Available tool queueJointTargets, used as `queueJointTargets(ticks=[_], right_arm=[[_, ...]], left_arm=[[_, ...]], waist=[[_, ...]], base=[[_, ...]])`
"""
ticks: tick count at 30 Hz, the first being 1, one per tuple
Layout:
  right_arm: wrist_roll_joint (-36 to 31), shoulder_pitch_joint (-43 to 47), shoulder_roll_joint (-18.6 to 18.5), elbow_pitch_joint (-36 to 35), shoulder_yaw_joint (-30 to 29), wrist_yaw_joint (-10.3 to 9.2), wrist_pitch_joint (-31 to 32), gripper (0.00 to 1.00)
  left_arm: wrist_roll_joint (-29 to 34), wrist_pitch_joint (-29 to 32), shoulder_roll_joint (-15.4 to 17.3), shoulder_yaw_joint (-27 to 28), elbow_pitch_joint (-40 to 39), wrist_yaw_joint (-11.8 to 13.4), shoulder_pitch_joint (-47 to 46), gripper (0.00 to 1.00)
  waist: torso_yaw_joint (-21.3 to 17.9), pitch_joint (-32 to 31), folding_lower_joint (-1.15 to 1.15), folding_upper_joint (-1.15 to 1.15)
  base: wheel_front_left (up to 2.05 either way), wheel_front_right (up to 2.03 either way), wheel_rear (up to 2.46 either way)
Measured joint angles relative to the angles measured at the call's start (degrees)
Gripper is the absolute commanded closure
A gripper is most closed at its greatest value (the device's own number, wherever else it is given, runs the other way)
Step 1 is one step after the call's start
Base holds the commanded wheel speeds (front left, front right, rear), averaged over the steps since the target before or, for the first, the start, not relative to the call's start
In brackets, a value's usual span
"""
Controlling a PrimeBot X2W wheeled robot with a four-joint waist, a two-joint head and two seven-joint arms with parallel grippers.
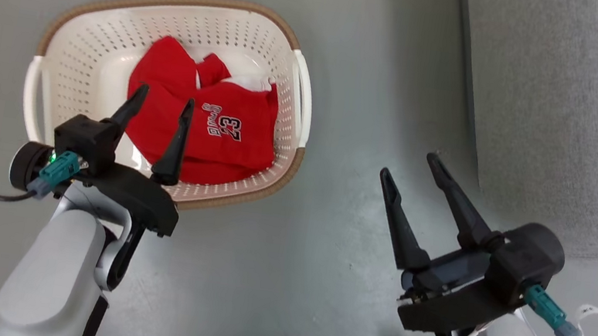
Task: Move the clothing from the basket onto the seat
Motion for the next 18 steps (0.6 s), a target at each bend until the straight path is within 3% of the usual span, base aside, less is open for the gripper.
queueJointTargets(ticks=[18], right_arm=[[0.0, -4.2, 0.2, -3.0, -0.7, -0.01, 0.0, 0.0]], left_arm=[[-0.1, 2.0, 1.7, 1.4, 4.8, -0.4, -6.9, 0.0]], waist=[[-3.6, 9.5, -0.01, -0.01]], base=[[0.0, 0.0, 0.0]])
